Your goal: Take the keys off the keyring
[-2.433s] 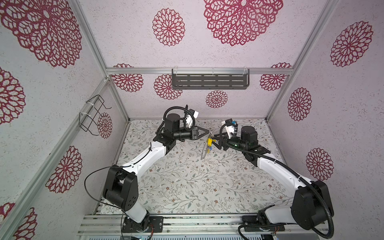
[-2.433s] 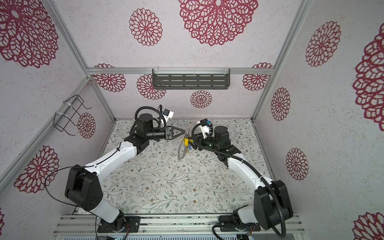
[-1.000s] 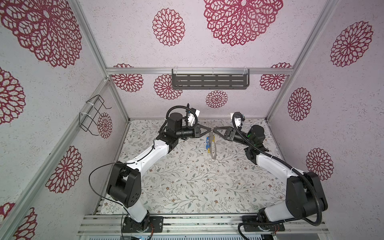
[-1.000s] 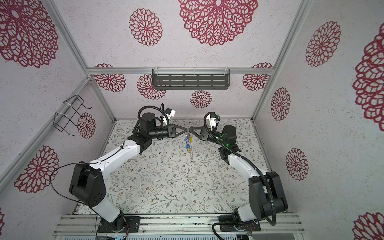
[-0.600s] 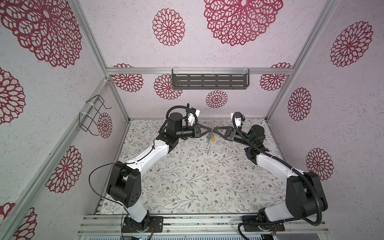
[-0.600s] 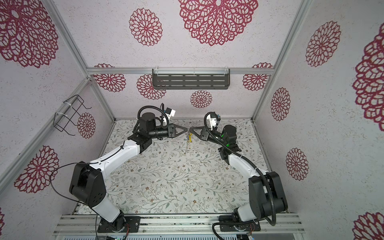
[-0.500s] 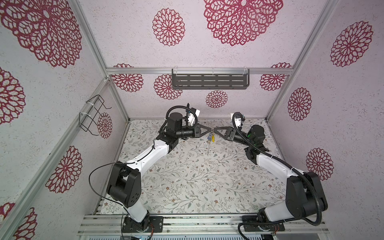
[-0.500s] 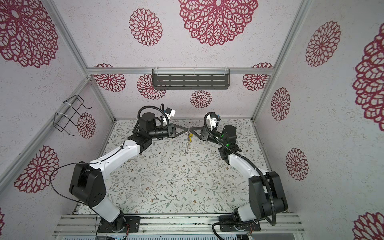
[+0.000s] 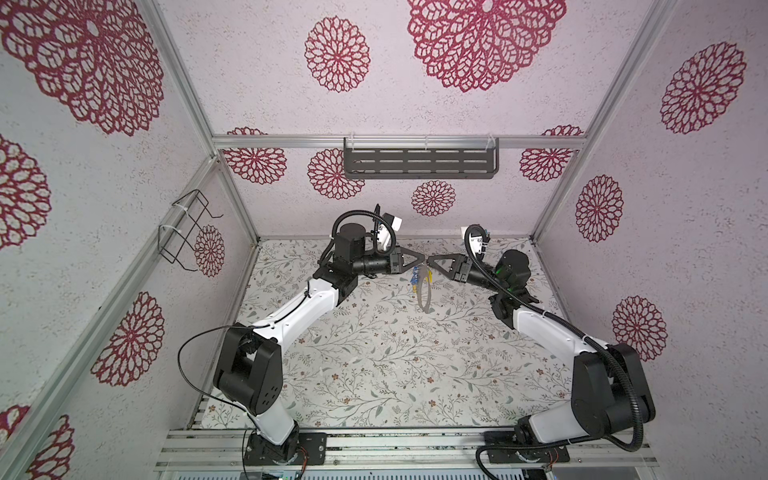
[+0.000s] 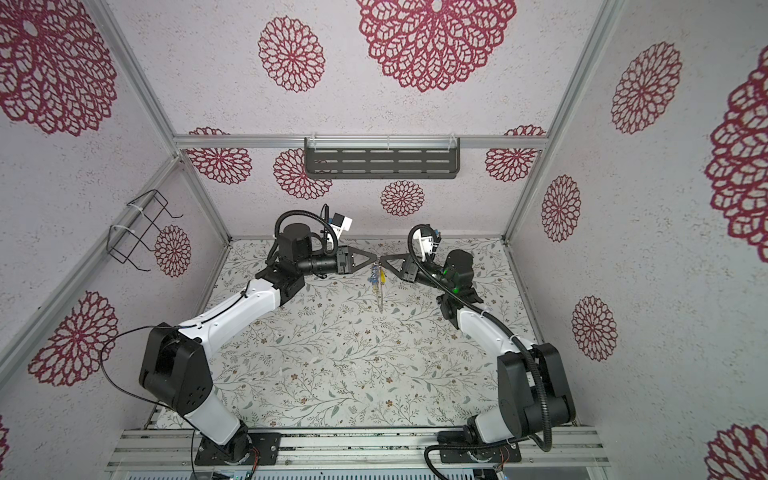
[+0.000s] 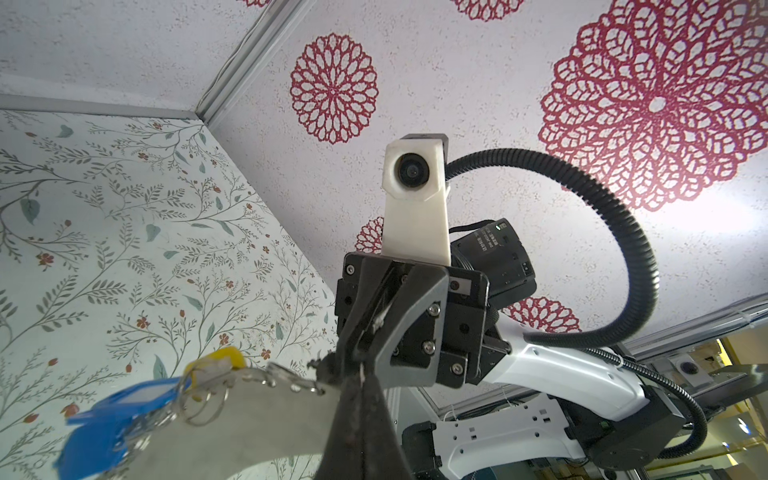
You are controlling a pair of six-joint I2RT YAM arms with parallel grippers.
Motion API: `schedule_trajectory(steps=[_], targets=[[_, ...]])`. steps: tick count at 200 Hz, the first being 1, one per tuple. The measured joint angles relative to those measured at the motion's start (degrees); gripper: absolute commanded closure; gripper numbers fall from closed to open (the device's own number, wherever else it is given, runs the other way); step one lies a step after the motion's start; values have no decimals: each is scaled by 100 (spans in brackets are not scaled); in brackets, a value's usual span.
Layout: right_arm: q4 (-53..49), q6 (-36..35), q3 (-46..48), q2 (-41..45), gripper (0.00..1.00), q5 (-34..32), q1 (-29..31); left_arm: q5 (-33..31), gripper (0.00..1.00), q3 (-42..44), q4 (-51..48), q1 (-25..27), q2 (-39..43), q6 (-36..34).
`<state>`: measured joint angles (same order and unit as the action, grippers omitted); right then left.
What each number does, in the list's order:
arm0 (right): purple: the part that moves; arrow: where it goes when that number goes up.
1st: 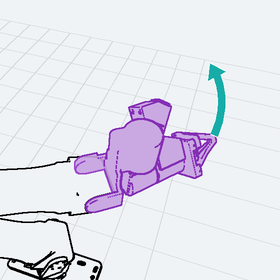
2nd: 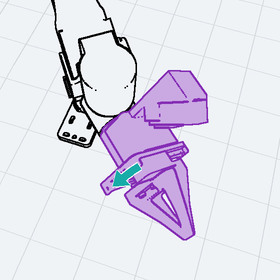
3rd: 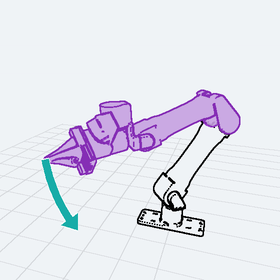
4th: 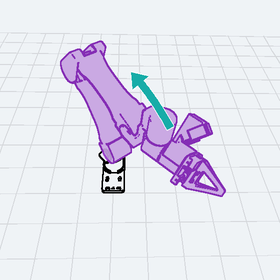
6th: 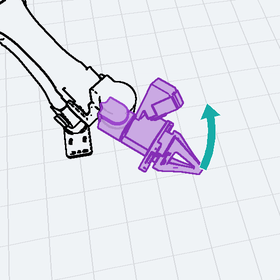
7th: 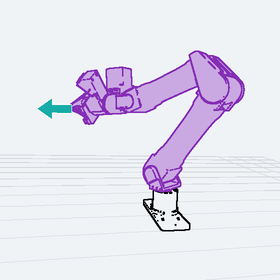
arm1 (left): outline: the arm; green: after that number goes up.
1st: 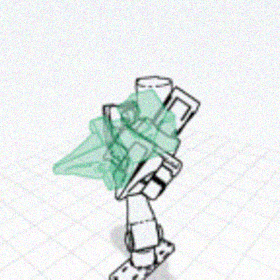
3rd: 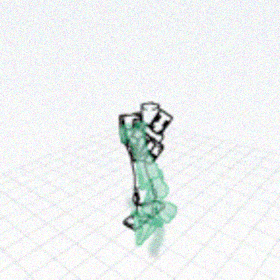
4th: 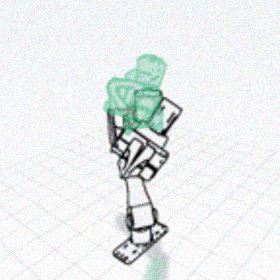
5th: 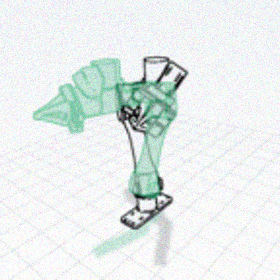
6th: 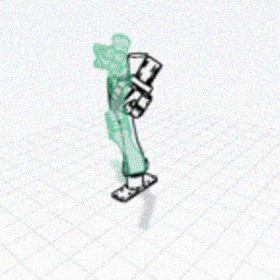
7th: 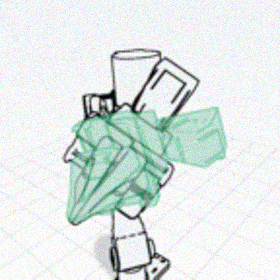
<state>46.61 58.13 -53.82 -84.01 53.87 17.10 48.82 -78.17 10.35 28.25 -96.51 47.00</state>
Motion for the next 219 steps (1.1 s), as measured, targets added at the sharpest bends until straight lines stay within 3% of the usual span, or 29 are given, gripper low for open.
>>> schedule_trajectory(steps=[38, 85, 121, 128, 142, 154, 181, 219], targets=[[251, 166, 0, -120, 86, 63, 74, 0, 100, 0, 2, 0, 0, 0], [466, 387, -2, -184, 100, 144, 94, -2, 100, 0, 4, -2, -2, -4], [485, 404, -2, -184, 100, 146, 92, -2, 100, 0, 4, -2, -4, -4], [485, 407, -2, -184, 100, 146, 92, -7, 85, 0, 4, -2, -4, -4], [483, 400, -2, -184, 100, 149, 94, -28, 66, 0, 39, -2, -4, 13], [479, 402, -2, -184, 100, 144, 94, -42, 61, 22, 173, 0, -4, 98], [494, 409, -2, -184, 100, 140, 87, -87, 61, 271, 774, 0, -4, 455], [619, 540, -2, -195, 100, 142, 79, -114, 70, 520, 1368, 0, -74, 918]])
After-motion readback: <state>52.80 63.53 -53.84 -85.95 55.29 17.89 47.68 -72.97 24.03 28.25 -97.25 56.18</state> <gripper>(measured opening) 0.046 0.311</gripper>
